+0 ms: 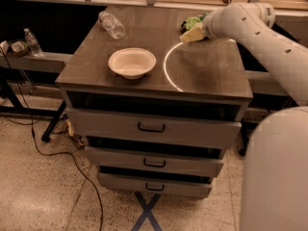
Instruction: Place green rice chip bag into paper bowl
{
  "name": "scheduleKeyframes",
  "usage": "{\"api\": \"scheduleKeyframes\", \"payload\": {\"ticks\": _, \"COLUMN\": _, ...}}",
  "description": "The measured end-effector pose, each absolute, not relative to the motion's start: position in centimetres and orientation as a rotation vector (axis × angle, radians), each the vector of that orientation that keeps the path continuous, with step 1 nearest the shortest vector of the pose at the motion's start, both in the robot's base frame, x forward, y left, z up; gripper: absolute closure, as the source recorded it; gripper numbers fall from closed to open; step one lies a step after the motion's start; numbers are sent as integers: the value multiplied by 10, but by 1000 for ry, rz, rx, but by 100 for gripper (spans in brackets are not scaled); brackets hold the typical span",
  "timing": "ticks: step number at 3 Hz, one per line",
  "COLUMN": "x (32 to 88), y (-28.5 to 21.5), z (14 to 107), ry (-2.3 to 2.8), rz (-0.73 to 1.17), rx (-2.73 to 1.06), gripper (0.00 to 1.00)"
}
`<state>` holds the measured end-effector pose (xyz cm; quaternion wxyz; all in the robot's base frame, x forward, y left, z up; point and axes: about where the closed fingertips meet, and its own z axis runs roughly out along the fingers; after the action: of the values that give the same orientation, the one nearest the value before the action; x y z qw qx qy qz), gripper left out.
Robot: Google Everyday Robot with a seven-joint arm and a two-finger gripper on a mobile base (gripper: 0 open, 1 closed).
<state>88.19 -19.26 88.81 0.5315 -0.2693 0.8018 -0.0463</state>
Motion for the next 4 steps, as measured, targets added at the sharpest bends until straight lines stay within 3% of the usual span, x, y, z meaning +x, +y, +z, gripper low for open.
{"api": "scheduleKeyframes", "payload": {"ticks": 1, "x": 916, "y": -211, "z": 878, "ry": 1918, "rz": -123, "rx": -528, "gripper": 0}}
{"api": "scheduleKeyframes", "payload": {"ticks": 4, "x": 942, "y": -221, "z": 869, "ry": 1919, "rz": -145, "rx": -451, "gripper": 72}}
